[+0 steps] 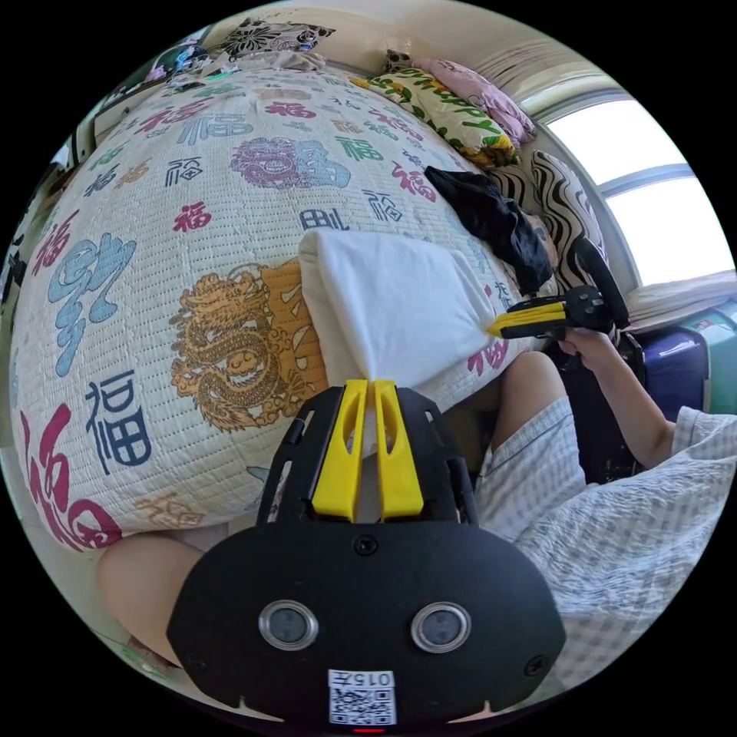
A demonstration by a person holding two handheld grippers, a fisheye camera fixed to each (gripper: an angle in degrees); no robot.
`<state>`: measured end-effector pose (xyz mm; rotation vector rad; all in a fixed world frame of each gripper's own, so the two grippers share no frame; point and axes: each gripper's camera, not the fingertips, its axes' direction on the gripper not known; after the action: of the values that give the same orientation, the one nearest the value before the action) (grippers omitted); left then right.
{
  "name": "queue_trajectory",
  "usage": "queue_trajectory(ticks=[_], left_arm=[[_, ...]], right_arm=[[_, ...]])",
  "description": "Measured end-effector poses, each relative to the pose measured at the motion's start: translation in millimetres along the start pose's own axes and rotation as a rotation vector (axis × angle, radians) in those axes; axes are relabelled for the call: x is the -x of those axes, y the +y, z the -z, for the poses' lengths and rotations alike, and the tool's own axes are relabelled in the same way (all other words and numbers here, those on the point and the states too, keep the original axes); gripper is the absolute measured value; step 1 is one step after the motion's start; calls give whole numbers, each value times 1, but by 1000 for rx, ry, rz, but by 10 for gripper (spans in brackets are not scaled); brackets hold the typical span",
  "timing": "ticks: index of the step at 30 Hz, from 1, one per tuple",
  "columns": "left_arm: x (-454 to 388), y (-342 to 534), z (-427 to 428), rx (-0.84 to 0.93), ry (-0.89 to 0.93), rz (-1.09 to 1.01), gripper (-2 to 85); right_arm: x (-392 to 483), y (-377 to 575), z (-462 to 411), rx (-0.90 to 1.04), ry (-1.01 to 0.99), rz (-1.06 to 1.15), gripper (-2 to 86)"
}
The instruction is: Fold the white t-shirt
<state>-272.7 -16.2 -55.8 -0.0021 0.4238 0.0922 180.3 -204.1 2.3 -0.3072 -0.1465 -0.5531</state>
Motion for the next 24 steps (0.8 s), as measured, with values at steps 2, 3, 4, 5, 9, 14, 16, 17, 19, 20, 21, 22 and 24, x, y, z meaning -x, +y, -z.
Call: queue_trajectory(ticks=[2,3,4,5,9,14,16,17,19,20,21,22,24], left_arm=[[1,1,-9,-2,-11,21,1],[1,1,-14,2,-18,25,3],[-1,1,-18,8,-29,25,7],[-1,1,-20,8,-31,27,9],[-4,3,-22,15,-34,46,33],[-20,1,-7,38,-143,-5,66],[-37,-3,5,-4,-188,-71,64],[-41,-5,7,-15,-187,-86,64],[-53,-13,6,-33,-153,-128,62],[-55,-15,3,-27,-142,-137,61],[-56,-19,-5,1,-131,-147,61],[-56,-21,-16,37,-128,-152,60],[-52,-19,-30,69,-165,-154,57]], right_arm=[[-2,-1,-8,-9,-22,-22,-5],[-2,-2,-13,-12,-28,-32,-3],[-2,-3,-15,-11,-29,-34,-3],[-1,-4,-18,-11,-27,-37,-1],[-3,-1,-20,-20,-54,-52,20],[0,16,-8,-47,7,-85,58],[4,21,-3,-66,59,-92,50],[9,23,1,-83,78,-85,48],[15,22,5,-113,78,-72,45],[19,19,3,-120,57,-58,42],[23,15,-2,-110,31,-44,39],[24,13,-5,-98,19,-36,37],[26,8,-25,-44,34,-20,19]])
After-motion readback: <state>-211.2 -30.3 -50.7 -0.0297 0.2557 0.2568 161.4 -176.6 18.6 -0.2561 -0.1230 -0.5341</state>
